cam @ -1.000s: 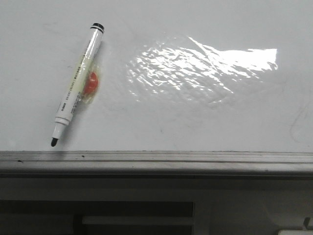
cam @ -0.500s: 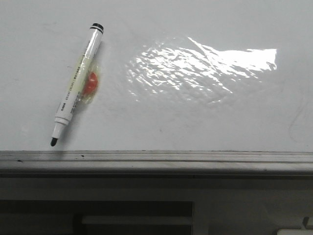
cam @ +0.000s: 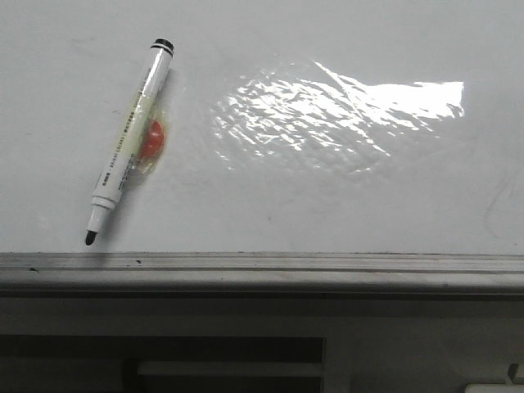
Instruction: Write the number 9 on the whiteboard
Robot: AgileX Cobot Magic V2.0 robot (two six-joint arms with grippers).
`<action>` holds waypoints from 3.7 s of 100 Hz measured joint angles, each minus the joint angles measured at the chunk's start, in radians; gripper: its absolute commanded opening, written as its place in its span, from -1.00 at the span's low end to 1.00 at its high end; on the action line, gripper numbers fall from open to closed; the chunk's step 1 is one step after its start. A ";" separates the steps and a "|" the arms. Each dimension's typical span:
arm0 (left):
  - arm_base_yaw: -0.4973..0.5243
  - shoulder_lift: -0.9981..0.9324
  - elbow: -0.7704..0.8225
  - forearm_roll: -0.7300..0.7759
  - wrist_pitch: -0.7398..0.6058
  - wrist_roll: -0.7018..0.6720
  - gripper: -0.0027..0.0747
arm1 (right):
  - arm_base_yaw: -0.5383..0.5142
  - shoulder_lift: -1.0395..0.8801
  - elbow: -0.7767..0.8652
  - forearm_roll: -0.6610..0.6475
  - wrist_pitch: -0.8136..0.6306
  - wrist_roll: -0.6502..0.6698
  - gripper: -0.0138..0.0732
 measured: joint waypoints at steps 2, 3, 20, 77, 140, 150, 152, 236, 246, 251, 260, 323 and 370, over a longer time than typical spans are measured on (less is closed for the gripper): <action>-0.015 0.006 -0.006 -0.002 0.006 0.014 -0.15 | 0.000 0.000 0.000 0.000 0.000 0.000 -0.82; -0.020 0.009 -0.010 -0.002 0.006 0.018 -0.15 | 0.000 0.000 0.000 0.000 0.000 0.000 -0.82; -0.181 0.117 -0.056 -0.024 0.023 0.056 -0.15 | 0.000 0.000 0.000 0.000 0.000 0.000 -0.82; -0.684 0.631 -0.071 -0.105 -0.354 0.059 0.18 | 0.012 0.000 0.000 0.000 0.000 0.000 -0.82; -0.812 0.956 -0.108 -0.111 -0.605 0.003 0.21 | 0.013 0.000 0.000 0.000 0.000 0.000 -0.82; -0.812 0.997 -0.126 -0.111 -0.608 0.001 0.21 | 0.019 0.000 0.000 0.000 0.000 0.000 -0.82; -0.812 1.005 -0.126 -0.111 -0.611 0.001 0.21 | 0.021 0.000 0.000 0.000 0.000 0.000 -0.82; -0.818 1.080 -0.135 -0.109 -0.645 0.001 -0.98 | 0.344 0.046 -0.082 0.002 0.082 -0.030 -0.82; -0.818 1.080 -0.135 -0.109 -0.649 0.001 -0.98 | 0.392 0.089 -0.114 0.004 0.086 -0.085 -0.82; -0.818 1.080 -0.135 -0.106 -0.653 0.001 -0.98 | 0.419 0.116 -0.130 0.004 0.086 -0.101 -0.82; -0.818 1.080 -0.135 -0.069 -0.671 0.001 -0.98 | 0.470 0.172 -0.164 0.004 0.063 -0.123 -0.82; -0.818 1.027 -0.135 0.433 -0.793 0.023 -0.98 | 0.967 0.637 -0.468 0.013 -0.032 -0.191 0.17; -0.818 1.027 -0.135 0.547 -0.803 0.026 -0.98 | 1.019 0.767 -0.536 0.016 -0.095 -0.196 -0.13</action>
